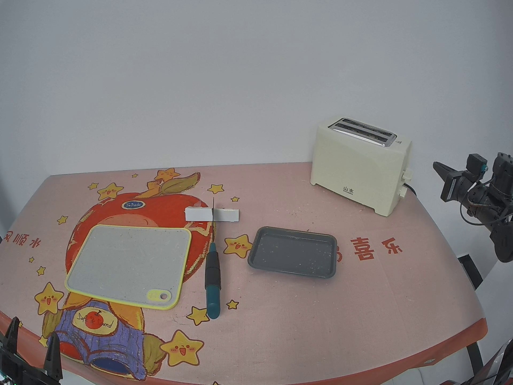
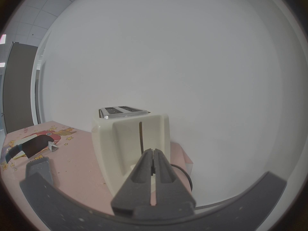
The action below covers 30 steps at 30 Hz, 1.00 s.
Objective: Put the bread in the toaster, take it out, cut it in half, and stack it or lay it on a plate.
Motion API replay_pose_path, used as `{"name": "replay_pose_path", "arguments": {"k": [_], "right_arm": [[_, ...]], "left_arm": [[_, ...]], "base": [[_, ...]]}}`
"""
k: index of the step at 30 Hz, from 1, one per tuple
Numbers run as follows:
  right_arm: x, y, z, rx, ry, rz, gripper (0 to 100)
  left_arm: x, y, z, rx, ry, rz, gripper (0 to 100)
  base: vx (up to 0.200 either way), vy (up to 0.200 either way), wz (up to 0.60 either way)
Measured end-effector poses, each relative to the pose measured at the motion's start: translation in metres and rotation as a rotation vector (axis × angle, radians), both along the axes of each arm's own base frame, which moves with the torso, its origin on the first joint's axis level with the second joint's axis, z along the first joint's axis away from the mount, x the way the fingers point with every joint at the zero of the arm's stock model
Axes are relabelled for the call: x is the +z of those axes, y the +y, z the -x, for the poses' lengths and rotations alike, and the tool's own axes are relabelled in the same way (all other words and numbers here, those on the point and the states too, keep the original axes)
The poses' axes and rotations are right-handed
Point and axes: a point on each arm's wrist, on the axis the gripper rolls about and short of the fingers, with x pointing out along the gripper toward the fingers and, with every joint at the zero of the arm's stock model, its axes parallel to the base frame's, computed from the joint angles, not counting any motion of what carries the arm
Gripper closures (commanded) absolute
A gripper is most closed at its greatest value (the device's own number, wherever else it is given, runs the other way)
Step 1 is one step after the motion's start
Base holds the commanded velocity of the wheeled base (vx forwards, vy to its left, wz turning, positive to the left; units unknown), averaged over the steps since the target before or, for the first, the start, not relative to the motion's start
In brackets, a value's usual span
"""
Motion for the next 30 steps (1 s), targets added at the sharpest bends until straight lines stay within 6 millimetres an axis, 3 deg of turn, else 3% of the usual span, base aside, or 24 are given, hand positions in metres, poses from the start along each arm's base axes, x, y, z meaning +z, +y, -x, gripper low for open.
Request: {"name": "replay_pose_path", "arguments": {"k": [7,18,30], "right_arm": [[0.01,0.0,0.019,0.049,-0.078,-0.001,100],[0.028,0.016,0.06,0.143,-0.146,-0.008,100],[0.035,0.035,0.107,0.238,0.098,-0.026,100]], "left_arm": [[0.0,0.0,0.0,0.0,0.0,0.0,0],[0.0,0.0,0.0,0.0,0.0,0.0,0],[0.0,0.0,0.0,0.0,0.0,0.0,0]], "base": [[0.0,0.0,0.0],[0.0,0.0,0.0],[0.0,0.0,0.0]]}}
